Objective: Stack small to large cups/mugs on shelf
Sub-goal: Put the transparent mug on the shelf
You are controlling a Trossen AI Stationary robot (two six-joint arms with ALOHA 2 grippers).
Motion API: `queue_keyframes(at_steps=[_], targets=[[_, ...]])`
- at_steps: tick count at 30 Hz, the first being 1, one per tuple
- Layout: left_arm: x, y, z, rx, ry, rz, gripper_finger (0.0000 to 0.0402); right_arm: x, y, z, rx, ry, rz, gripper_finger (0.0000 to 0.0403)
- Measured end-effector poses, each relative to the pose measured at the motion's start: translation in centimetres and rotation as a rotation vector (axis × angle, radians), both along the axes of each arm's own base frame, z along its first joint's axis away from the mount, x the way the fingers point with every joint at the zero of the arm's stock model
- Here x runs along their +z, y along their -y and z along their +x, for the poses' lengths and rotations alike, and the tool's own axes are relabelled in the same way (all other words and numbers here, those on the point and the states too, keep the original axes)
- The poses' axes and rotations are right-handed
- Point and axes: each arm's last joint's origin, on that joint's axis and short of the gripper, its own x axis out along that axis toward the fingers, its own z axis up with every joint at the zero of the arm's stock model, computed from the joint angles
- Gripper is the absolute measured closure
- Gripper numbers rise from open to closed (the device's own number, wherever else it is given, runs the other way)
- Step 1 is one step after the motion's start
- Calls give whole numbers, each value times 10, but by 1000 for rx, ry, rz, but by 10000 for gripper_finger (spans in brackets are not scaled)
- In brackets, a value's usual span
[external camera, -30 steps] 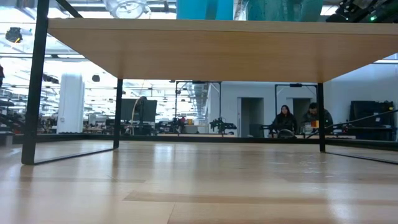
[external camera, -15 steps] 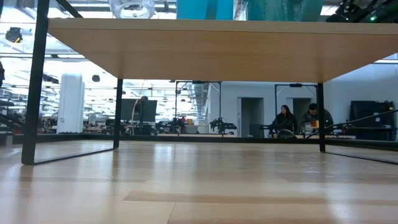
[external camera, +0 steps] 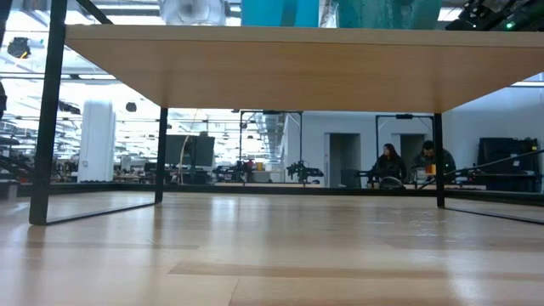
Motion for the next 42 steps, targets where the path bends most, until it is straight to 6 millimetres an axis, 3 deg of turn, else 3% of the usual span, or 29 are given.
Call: queue_keyframes(at_steps=[8, 32, 42], targets=[[-7, 1, -2, -2, -101, 6, 401, 0, 0, 0, 0, 0, 0, 379], [-7, 4, -3, 21, -103, 72, 401, 0, 0, 0, 0, 0, 0, 379], [-25, 5, 13, -14, -159, 48, 401, 0, 0, 0, 0, -3, 1, 379]])
